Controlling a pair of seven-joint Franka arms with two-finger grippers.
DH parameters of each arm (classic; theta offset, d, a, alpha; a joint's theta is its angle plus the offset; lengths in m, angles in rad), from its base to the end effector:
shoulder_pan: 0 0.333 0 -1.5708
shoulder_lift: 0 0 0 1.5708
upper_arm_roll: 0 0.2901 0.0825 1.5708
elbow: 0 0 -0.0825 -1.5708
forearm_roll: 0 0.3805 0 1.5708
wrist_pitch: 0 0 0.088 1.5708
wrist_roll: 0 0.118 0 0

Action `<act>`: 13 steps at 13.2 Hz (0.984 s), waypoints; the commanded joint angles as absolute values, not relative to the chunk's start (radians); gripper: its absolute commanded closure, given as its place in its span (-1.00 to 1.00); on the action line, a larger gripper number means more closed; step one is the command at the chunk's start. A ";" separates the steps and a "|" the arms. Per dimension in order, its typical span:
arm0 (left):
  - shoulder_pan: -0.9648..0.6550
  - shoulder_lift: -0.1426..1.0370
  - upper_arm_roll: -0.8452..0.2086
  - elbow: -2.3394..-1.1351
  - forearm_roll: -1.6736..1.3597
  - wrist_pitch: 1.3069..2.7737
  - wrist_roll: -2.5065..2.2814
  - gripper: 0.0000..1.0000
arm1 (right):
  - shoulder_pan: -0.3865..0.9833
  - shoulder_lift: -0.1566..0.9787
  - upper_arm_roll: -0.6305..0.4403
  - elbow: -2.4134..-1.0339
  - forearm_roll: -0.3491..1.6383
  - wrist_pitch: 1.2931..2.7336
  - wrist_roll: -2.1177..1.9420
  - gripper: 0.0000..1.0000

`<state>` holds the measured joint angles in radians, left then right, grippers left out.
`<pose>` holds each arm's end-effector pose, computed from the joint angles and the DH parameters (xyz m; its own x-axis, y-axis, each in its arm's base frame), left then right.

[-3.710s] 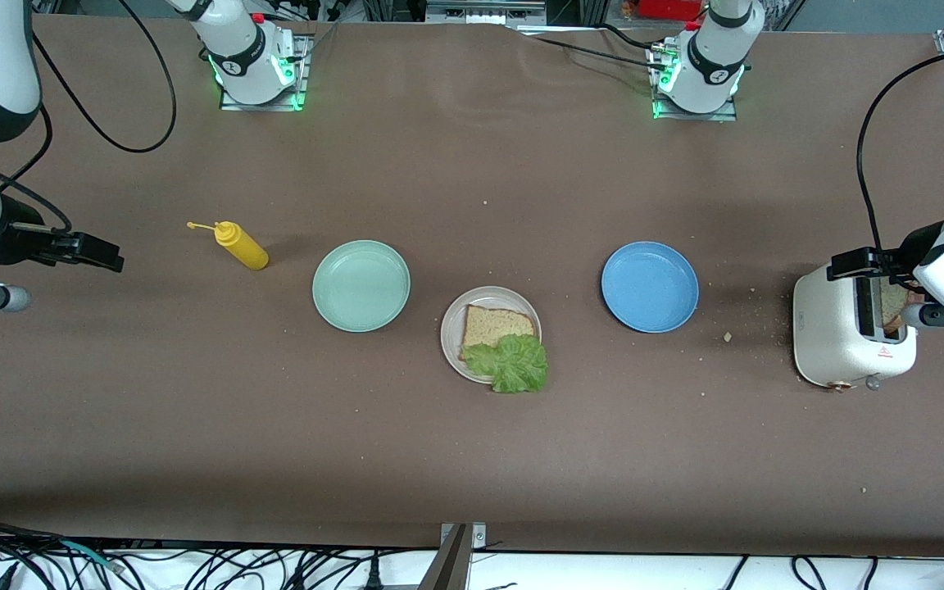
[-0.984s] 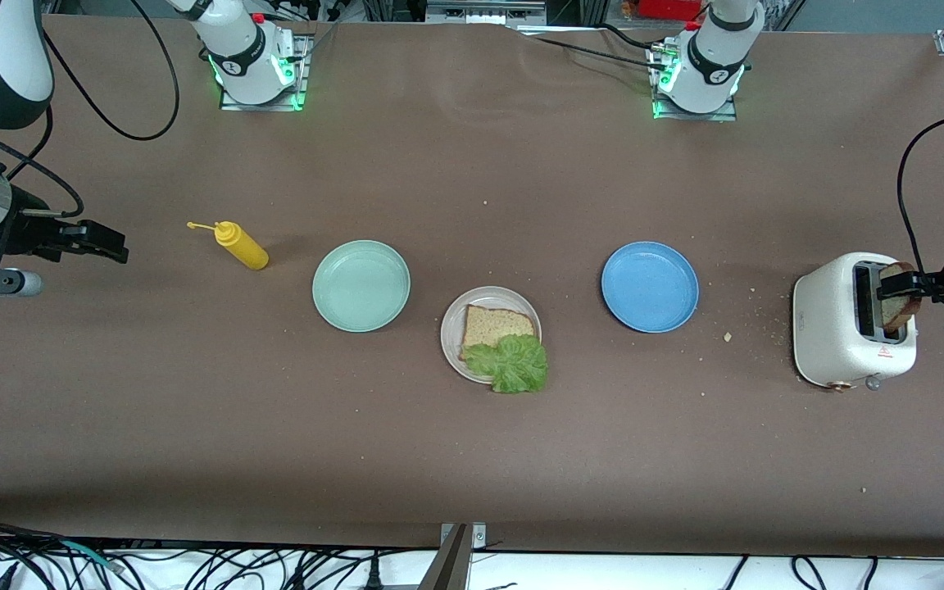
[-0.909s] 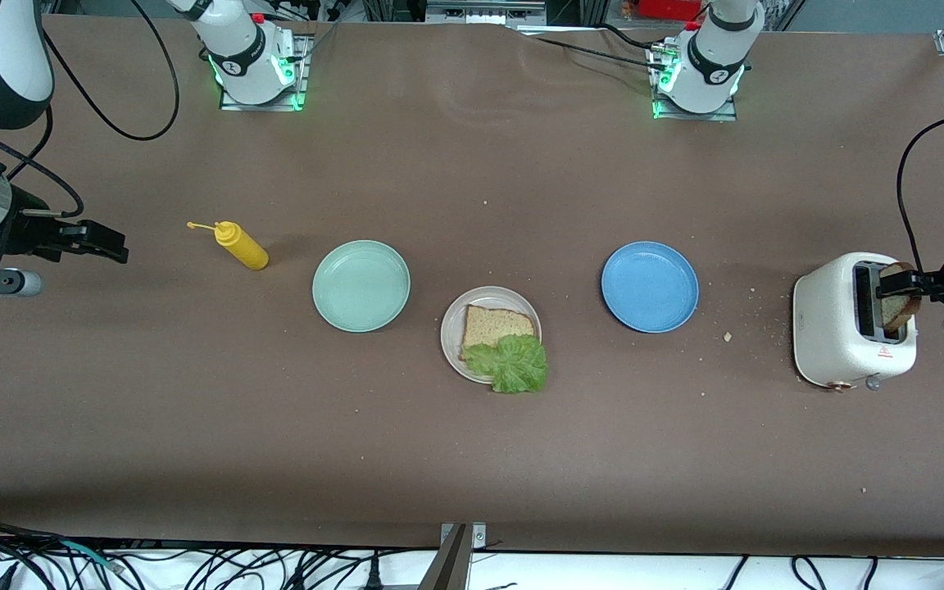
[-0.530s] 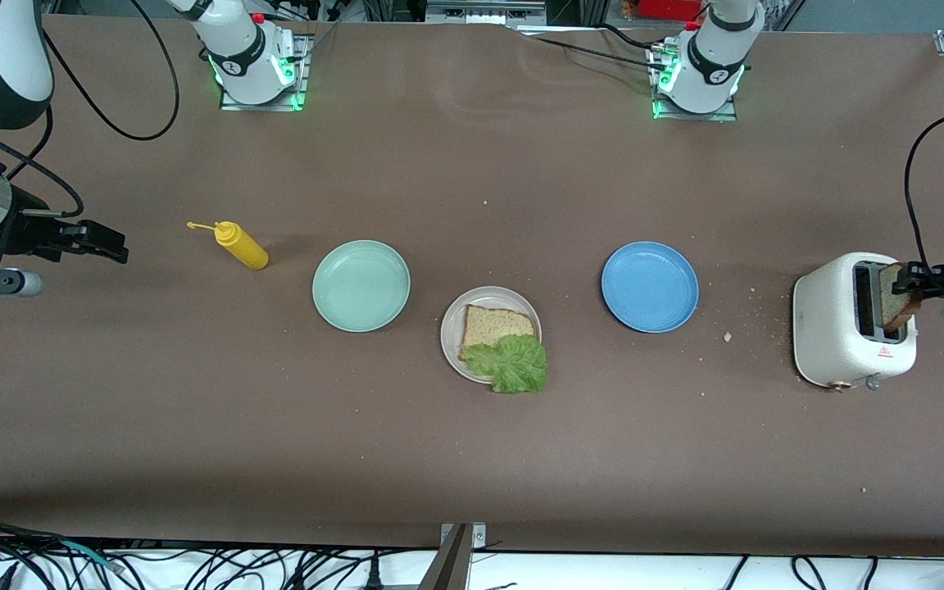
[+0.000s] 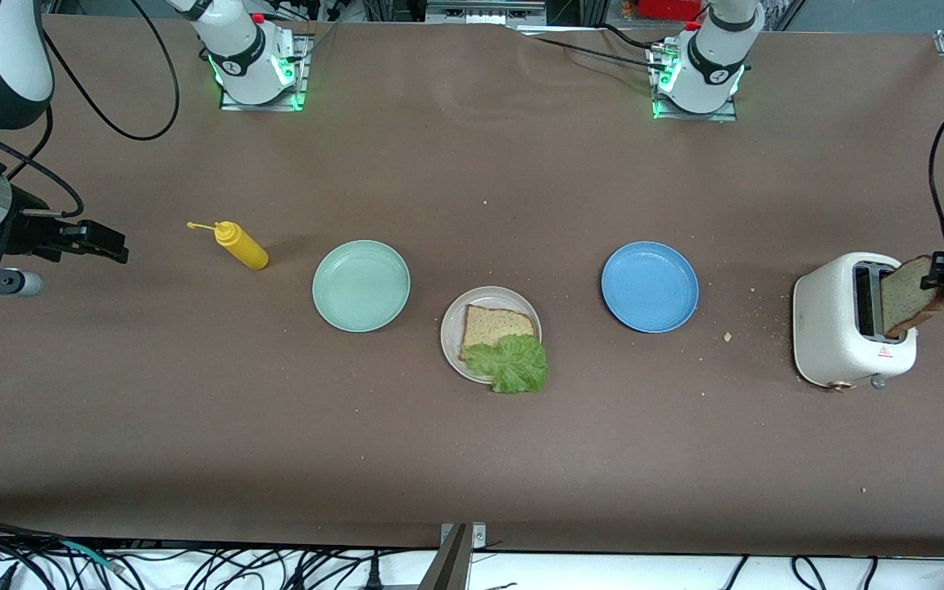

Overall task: Make sandwich in beige plate with both arms
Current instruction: 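Lift the toast out with the left gripper and carry it toward the plate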

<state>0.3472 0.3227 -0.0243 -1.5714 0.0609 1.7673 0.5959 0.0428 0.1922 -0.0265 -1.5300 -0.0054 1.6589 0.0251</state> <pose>0.5948 0.2068 0.4113 0.9498 -0.2833 -0.1329 -0.2819 -0.9590 0.0297 0.6052 0.0104 0.5029 0.9980 -0.0082 -0.0629 -0.0075 -0.9999 0.0120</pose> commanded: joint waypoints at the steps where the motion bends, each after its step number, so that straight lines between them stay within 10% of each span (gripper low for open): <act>1: 0.347 0.318 -0.057 -1.458 0.077 1.657 0.620 1.00 | 0.034 0.169 -0.017 -1.555 -0.012 1.667 0.021 -1.00; 13: 0.135 0.661 -0.110 -1.433 -0.957 1.471 0.399 1.00 | 0.034 0.169 -0.017 -1.555 -0.012 1.667 0.021 -1.00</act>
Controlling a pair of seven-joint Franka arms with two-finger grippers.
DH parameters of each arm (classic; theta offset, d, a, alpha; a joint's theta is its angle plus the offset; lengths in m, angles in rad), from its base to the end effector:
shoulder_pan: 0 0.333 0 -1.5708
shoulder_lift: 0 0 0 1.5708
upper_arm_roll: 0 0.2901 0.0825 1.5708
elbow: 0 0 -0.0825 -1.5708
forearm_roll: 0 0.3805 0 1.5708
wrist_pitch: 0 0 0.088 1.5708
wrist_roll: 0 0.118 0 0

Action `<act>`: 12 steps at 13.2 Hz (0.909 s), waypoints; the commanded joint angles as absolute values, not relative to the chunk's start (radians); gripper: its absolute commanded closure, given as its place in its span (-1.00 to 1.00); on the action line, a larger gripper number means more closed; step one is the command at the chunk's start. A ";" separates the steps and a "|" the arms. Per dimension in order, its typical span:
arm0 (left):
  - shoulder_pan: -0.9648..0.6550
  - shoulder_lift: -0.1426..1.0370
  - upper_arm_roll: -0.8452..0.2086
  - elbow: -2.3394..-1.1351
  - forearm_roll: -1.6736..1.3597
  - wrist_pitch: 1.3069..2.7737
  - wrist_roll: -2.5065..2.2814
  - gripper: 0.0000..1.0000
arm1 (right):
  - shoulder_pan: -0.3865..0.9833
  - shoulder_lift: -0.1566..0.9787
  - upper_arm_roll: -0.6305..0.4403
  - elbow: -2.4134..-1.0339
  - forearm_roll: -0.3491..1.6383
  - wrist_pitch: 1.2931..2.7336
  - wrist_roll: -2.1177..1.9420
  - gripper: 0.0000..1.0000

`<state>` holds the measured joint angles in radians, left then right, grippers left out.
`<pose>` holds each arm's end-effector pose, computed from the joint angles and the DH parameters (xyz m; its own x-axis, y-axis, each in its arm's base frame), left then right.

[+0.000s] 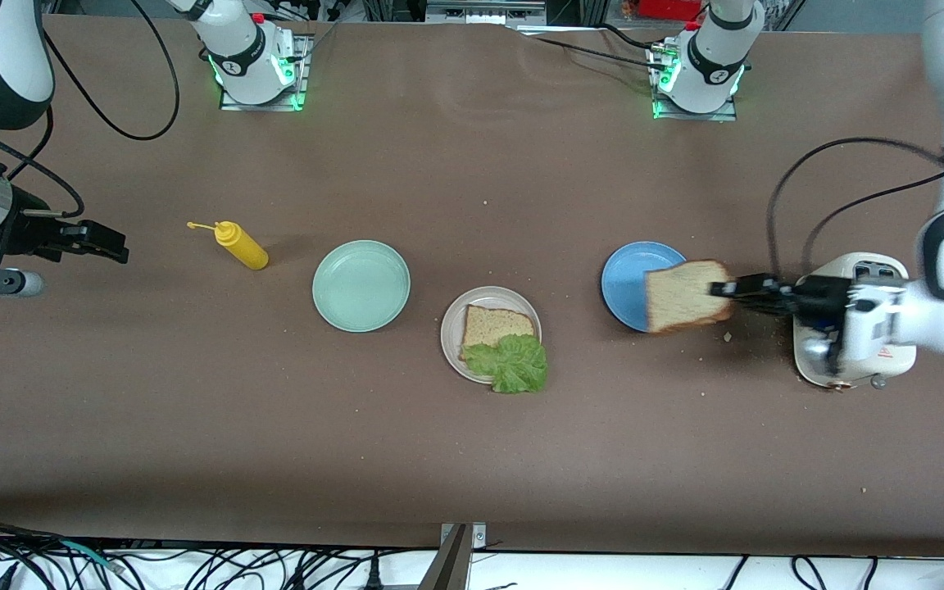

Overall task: Make sandwich in beige plate with both arms
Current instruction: 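Lift the toast out with the left gripper and carry it toward the plate, then lower the toast onto the lettuce with the left gripper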

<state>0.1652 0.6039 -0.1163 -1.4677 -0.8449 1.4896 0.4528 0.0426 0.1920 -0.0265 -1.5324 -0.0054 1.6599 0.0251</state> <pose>0.6399 -0.0506 0.3127 0.9431 -0.2916 -0.1597 -0.0151 -0.5174 0.8556 0.6051 0.0103 0.5020 0.9979 -0.0084 -0.0641 -0.0076 -0.9999 0.0120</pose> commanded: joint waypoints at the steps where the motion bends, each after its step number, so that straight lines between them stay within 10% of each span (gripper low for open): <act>1: 0.099 0.676 -0.110 -1.434 -1.003 1.483 0.315 1.00 | 0.034 0.169 -0.017 -1.555 -0.012 1.667 0.021 -1.00; 12: -0.136 0.799 -0.112 -1.437 -1.284 1.770 0.250 1.00 | 0.034 0.169 -0.017 -1.555 -0.012 1.666 0.021 -1.00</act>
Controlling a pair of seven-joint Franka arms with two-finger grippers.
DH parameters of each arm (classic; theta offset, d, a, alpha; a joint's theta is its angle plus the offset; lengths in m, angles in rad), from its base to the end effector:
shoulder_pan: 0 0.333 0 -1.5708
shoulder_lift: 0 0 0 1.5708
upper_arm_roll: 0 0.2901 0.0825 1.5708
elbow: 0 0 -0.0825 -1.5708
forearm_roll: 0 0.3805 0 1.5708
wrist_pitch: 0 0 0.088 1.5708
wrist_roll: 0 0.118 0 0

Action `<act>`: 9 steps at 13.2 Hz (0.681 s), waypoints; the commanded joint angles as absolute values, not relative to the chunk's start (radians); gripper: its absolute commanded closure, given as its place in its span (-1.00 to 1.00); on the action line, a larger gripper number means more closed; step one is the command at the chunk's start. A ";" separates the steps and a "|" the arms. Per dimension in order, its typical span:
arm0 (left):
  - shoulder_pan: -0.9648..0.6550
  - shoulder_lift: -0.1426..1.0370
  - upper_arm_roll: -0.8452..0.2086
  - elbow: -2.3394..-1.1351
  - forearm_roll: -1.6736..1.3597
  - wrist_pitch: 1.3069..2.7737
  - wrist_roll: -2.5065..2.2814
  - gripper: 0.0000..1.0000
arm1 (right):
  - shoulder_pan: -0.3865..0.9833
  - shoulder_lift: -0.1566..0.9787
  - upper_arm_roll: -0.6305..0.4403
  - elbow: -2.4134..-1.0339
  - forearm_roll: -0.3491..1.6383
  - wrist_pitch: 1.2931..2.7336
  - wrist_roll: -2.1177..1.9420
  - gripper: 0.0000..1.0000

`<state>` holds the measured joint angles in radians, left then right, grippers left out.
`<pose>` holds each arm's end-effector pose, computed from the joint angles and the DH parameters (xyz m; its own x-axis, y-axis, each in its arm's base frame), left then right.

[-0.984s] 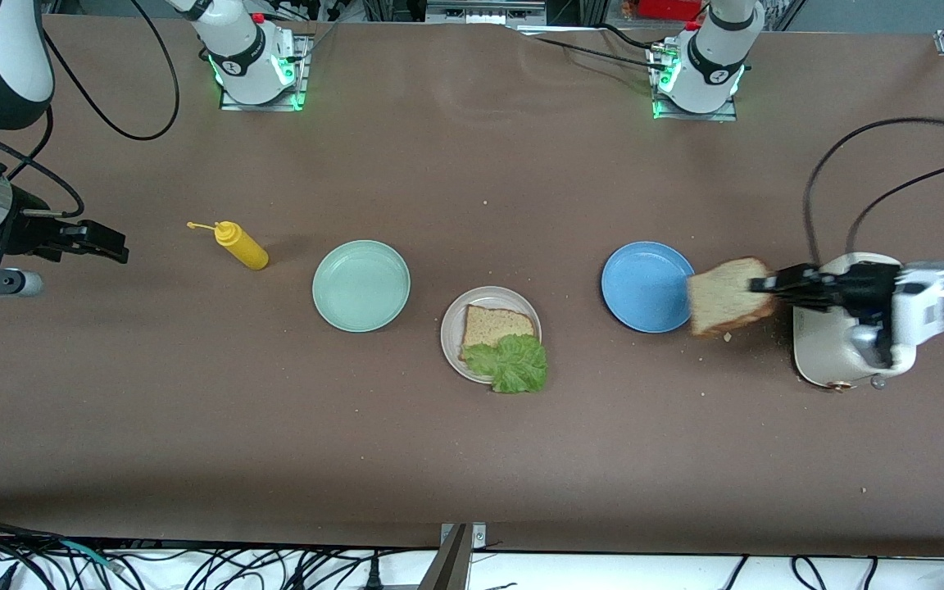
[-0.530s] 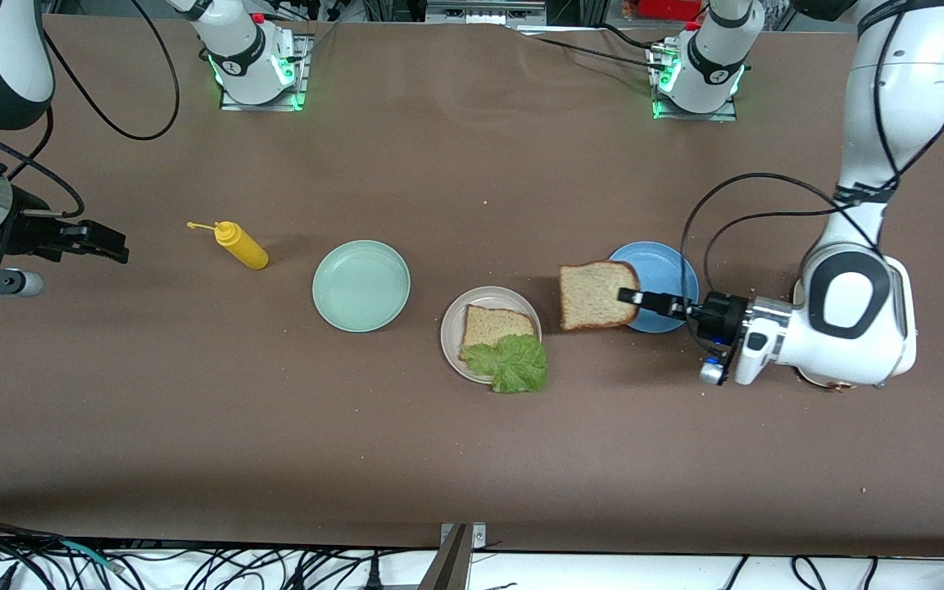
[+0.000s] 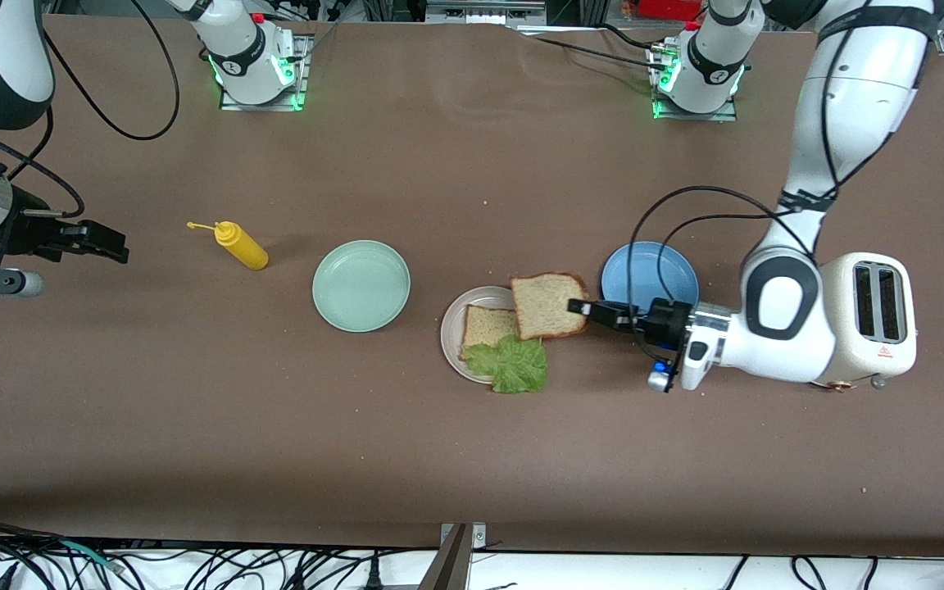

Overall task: Make sandwich in beige plate with both arms
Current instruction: 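Lower the toast onto the lettuce with the left gripper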

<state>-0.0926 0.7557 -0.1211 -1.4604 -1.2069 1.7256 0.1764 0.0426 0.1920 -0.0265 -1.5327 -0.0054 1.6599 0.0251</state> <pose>0.6452 -0.2239 0.2429 0.9031 -0.1191 -0.4127 0.3444 -0.3734 0.8614 0.6051 0.0103 0.5018 0.9979 -0.0084 -0.0644 -0.0076 -0.9999 0.0120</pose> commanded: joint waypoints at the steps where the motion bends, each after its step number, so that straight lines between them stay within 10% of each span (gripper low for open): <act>1: -0.150 0.814 -0.112 -1.437 -1.316 1.805 0.283 1.00 | 0.034 0.169 -0.017 -1.555 -0.012 1.666 0.021 -1.00; 9: -0.184 0.894 -0.112 -1.427 -1.362 1.856 0.567 1.00 | 0.034 0.169 -0.017 -1.555 -0.012 1.666 0.021 -1.00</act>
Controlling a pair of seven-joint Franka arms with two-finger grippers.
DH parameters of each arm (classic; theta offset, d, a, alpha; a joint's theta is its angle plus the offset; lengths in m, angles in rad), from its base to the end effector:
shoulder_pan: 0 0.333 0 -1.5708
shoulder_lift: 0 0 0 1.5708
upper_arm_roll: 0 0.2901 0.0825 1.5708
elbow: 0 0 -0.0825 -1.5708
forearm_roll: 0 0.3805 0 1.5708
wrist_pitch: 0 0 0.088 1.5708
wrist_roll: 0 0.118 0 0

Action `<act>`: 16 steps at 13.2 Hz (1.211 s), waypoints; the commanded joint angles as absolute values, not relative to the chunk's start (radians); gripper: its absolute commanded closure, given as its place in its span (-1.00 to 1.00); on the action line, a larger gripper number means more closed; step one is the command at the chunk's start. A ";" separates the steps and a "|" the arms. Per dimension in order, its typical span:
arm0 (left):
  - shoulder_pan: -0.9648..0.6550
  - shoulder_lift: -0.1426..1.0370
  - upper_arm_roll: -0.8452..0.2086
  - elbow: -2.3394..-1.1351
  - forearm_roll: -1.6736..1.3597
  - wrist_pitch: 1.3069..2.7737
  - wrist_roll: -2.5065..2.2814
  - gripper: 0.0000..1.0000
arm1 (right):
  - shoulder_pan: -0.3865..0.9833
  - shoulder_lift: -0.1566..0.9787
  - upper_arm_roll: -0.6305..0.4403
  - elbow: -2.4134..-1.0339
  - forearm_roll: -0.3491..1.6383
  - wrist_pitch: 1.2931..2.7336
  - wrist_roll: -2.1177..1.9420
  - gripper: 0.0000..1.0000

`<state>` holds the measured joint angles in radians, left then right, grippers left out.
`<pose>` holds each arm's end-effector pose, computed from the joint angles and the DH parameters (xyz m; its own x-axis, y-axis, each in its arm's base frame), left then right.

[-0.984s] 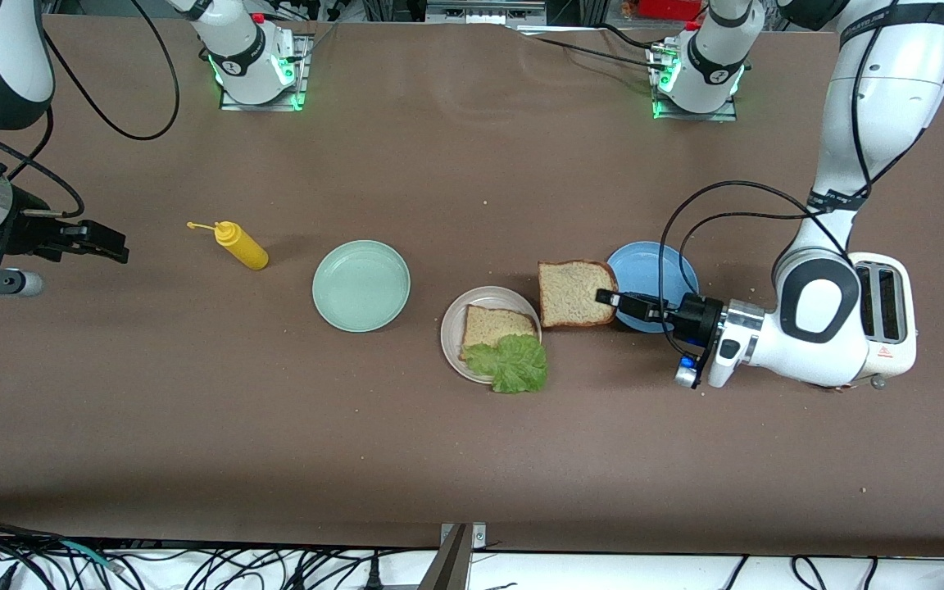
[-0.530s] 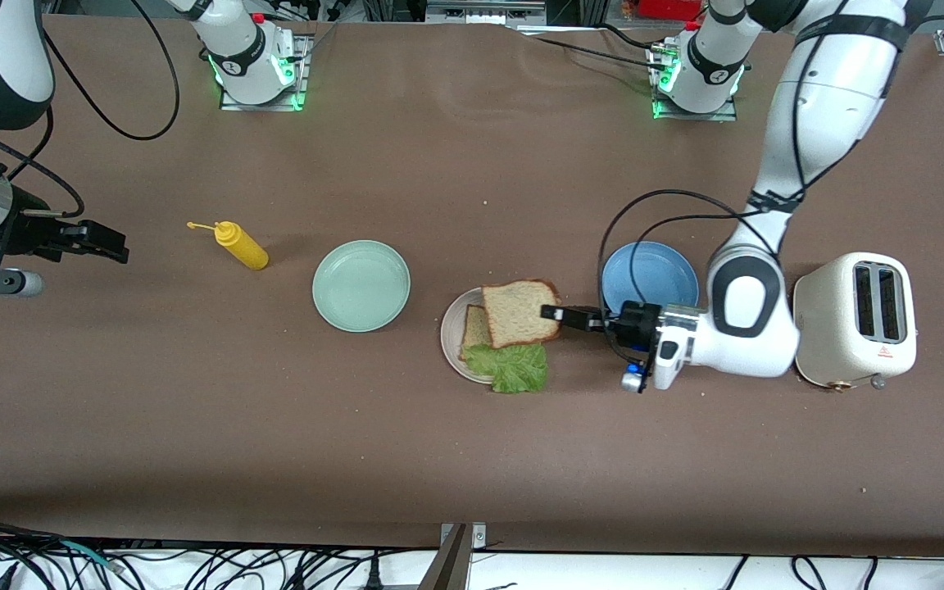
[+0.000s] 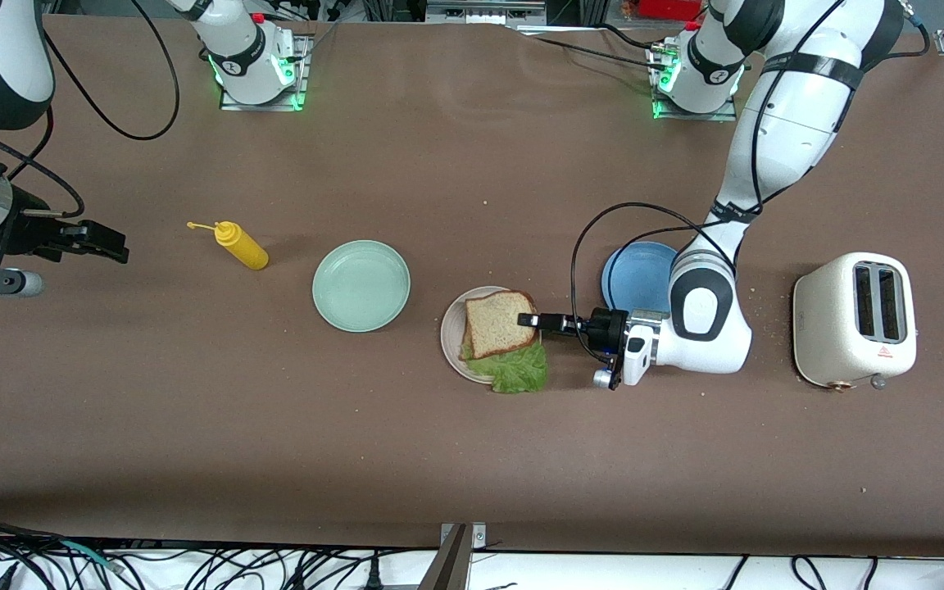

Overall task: Make sandwich in beige plate with both arms
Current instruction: 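Lower the toast onto the lettuce with the left gripper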

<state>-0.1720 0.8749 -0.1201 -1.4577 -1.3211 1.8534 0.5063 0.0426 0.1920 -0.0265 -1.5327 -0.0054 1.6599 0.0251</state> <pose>0.6322 -0.2659 0.1669 0.9685 -0.1451 -0.2025 0.1502 -0.3085 0.9393 0.6051 0.0103 0.5018 0.9979 -0.0084 -0.0644 -0.0076 -0.9999 0.0120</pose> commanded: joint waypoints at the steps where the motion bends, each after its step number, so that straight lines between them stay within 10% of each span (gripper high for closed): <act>1: -0.183 0.899 -0.112 -1.425 -1.368 1.856 0.607 1.00 | 0.034 0.169 -0.017 -1.555 -0.012 1.666 0.021 -1.00; 3: -0.183 0.913 -0.112 -1.428 -1.442 1.855 0.754 1.00 | 0.034 0.169 -0.017 -1.555 -0.012 1.666 0.021 -1.00; 4: -0.184 0.923 -0.112 -1.427 -1.466 1.856 0.831 0.25 | 0.034 0.169 -0.017 -1.555 -0.012 1.664 0.021 -1.00; 5: -0.183 0.922 -0.112 -1.428 -1.495 1.874 0.906 -0.98 | 0.034 0.169 -0.017 -1.555 -0.012 1.664 0.021 -1.00; 16: -0.176 0.876 -0.103 -1.454 -1.496 2.032 0.968 -1.00 | 0.034 0.169 -0.017 -1.555 -0.012 1.664 0.021 -1.00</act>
